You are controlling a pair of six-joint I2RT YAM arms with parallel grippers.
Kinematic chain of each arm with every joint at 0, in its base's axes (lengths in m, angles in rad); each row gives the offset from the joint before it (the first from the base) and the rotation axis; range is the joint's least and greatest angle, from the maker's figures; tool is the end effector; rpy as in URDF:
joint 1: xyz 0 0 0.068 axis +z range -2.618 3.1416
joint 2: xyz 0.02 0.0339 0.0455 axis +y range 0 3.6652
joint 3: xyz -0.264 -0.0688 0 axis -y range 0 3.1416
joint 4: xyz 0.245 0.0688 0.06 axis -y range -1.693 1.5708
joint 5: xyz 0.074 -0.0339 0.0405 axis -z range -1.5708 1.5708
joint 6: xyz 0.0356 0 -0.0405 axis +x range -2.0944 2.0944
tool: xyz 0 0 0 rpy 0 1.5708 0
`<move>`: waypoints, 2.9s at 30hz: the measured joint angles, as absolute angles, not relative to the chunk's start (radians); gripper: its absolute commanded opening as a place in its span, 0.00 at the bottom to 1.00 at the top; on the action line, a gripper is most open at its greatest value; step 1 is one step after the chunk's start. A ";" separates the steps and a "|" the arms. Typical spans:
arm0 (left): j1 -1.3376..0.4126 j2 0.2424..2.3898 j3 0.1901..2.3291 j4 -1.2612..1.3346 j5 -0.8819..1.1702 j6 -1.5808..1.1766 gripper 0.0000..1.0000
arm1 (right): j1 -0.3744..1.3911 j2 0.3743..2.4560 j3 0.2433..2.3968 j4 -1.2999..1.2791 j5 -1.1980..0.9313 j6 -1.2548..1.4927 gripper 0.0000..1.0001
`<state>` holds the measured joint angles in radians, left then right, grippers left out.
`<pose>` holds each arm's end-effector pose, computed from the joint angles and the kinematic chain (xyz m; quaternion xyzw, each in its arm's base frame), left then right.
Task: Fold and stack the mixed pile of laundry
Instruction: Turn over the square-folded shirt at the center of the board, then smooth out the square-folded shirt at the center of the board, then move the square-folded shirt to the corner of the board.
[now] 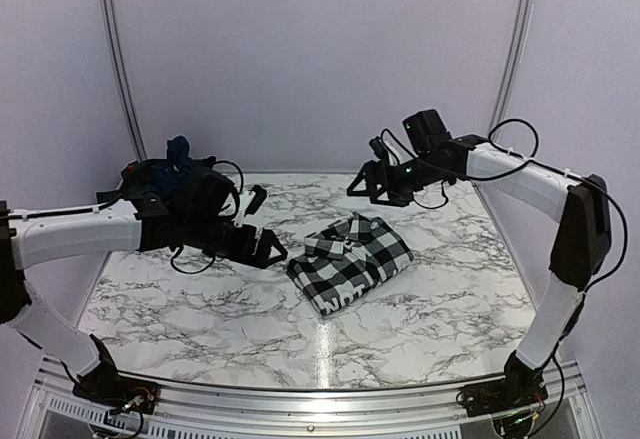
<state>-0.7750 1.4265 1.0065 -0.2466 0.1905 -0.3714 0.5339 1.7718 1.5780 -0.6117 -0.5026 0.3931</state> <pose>0.2209 -0.2258 0.2623 0.2202 0.8690 -0.3077 0.3190 0.3335 0.2171 0.3080 -0.1558 0.8898 0.3680 0.2204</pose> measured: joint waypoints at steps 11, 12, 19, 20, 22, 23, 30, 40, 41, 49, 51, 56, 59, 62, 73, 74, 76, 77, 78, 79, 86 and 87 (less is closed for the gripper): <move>-0.932 1.978 1.440 -0.186 0.234 -0.480 0.99 | 0.370 2.024 1.395 -0.527 -0.672 0.211 0.68; -0.932 2.018 1.452 -0.184 0.230 -0.498 0.99 | 0.370 2.024 1.375 -0.517 -0.680 0.205 0.68; -0.855 2.054 1.374 -0.157 0.168 -0.611 0.99 | 0.391 1.891 1.117 -0.381 -0.781 0.218 0.73; -0.832 2.034 1.341 -0.154 0.155 -0.619 0.99 | 0.406 1.868 1.085 -0.369 -0.797 0.235 0.73; -0.790 1.990 1.292 -0.166 0.114 -0.625 0.99 | 0.463 1.817 1.026 -0.327 -0.842 0.285 0.75; -0.775 1.965 1.267 -0.183 0.083 -0.625 0.99 | 0.493 1.796 1.012 -0.309 -0.862 0.310 0.75; -0.794 1.760 1.204 -0.313 -0.071 -0.588 0.99 | 0.476 1.622 1.053 -0.299 -0.909 0.370 0.76; -1.028 1.974 1.595 -0.363 -0.132 -0.574 0.99 | 0.287 1.549 1.114 -0.429 -0.808 0.261 0.72; -1.033 2.009 1.622 -0.366 -0.137 -0.579 0.99 | 0.285 1.560 1.109 -0.444 -0.793 0.249 0.72; -1.047 2.302 1.808 -0.496 -0.236 -0.635 0.99 | 0.260 1.567 1.065 -0.498 -0.760 0.221 0.73; -1.042 2.280 1.781 -0.501 -0.241 -0.650 0.99 | 0.251 1.567 1.064 -0.504 -0.757 0.212 0.72; -0.979 2.060 1.449 -0.514 -0.246 -0.641 0.99 | 0.239 1.567 1.063 -0.513 -0.757 0.205 0.73; -0.879 1.887 1.205 -0.532 -0.245 -0.598 0.99 | 0.238 1.567 1.053 -0.505 -0.769 0.208 0.73; -0.741 1.751 1.039 -0.550 -0.244 -0.517 0.99 | 0.238 1.567 1.032 -0.487 -0.785 0.217 0.73; -0.403 1.771 1.090 -0.669 -0.162 -0.106 0.99 | 0.238 1.571 1.011 -0.448 -0.822 0.243 0.73; -0.397 1.780 1.103 -0.679 -0.157 -0.067 0.98 | 0.238 1.572 1.011 -0.449 -0.823 0.243 0.73; -0.375 1.779 1.106 -0.687 -0.142 -0.011 0.98 | 0.238 1.575 1.011 -0.449 -0.825 0.242 0.73; -0.354 1.776 1.103 -0.688 -0.134 0.010 0.98 | 0.238 1.576 1.011 -0.449 -0.826 0.242 0.73; -0.327 1.770 1.098 -0.688 -0.132 0.027 0.99 | 0.238 1.579 1.013 -0.450 -0.826 0.242 0.73; -0.300 1.763 1.091 -0.689 -0.136 0.038 0.99 | 0.238 1.584 1.016 -0.450 -0.826 0.242 0.73; -0.142 1.671 1.016 -0.735 -0.231 0.070 0.99 | 0.238 1.634 1.060 -0.458 -0.831 0.235 0.73; -0.130 1.664 1.013 -0.742 -0.242 0.075 0.99 | 0.238 1.642 1.068 -0.458 -0.833 0.234 0.73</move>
